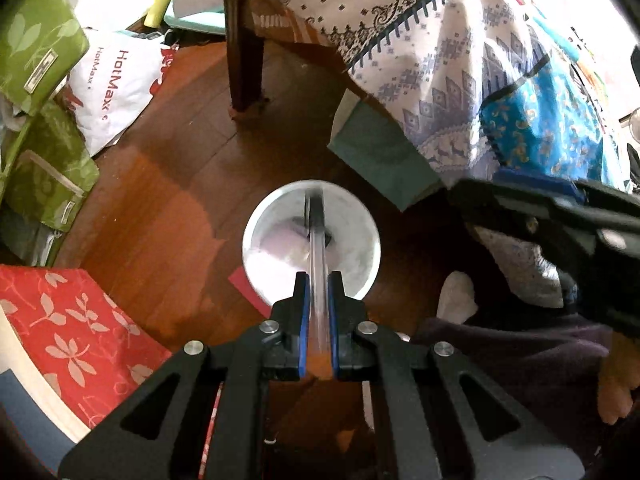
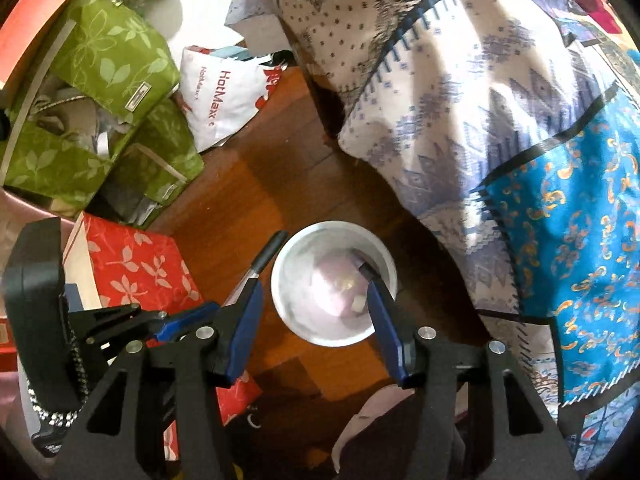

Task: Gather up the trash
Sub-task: 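Open the left gripper to drop the clear pen into the bucket, then move both open tools back over the quilt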

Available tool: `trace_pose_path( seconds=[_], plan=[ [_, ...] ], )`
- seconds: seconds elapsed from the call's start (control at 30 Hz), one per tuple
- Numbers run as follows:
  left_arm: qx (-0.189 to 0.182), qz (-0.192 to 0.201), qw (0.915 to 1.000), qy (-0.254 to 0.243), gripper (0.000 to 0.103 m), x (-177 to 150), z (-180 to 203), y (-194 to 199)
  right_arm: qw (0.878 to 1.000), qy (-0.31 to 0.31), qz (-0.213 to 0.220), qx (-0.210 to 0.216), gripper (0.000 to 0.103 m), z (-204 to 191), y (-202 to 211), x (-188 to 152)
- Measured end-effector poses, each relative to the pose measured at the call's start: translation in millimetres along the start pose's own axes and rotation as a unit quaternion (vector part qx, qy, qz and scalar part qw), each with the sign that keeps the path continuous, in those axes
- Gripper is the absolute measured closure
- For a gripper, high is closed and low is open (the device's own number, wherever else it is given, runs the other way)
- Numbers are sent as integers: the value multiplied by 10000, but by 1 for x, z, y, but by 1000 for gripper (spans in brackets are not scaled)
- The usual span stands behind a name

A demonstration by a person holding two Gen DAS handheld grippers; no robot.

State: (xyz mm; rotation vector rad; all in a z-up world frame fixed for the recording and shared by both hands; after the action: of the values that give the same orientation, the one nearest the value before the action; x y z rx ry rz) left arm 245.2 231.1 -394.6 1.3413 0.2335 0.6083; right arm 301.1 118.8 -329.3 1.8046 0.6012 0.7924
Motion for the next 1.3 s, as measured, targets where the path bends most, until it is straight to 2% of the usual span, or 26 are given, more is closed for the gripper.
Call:
trace_pose_path(
  seconds=[0.03,0.1,0.17,0.47,0.77,0.97,1.3],
  plan=[
    [7,50,10000,15,96,4,2,0,10000,-22,6,-2,53,3,2,0],
    [11,1,10000,24,81,10,6,-2,10000,-65,41,-34,53,8,6,0],
    [48,17,10000,30,74,13,9,-3,9999,-100,75,-87,53,13,11,0],
    [173,272,9993,-172,74,8,24,27,9990,-182,339,-235,53,28,45,-12],
    [185,1072,9929,-487,74,-5,54,108,9942,-137,999,-378,53,27,110,-33],
    [114,1697,9834,-640,74,-14,83,168,9854,-172,1624,-476,53,28,165,-50],
    [-77,2737,9551,-1135,74,-29,156,255,9591,-117,2702,-836,53,36,258,-87]
  ],
)
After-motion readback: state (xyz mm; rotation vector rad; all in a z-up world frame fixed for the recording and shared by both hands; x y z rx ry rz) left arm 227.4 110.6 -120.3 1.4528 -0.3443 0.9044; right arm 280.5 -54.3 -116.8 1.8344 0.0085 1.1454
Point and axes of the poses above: each gripper's, at about its wrist camera, not at the fingertips, and y roughly against the way its jaws point, z to its right, x to its top, the point moved 3 cm from there along -y, roughly the way its jaws point, and after that the axes turned 3 degrees about y, right-handed, at the moved point
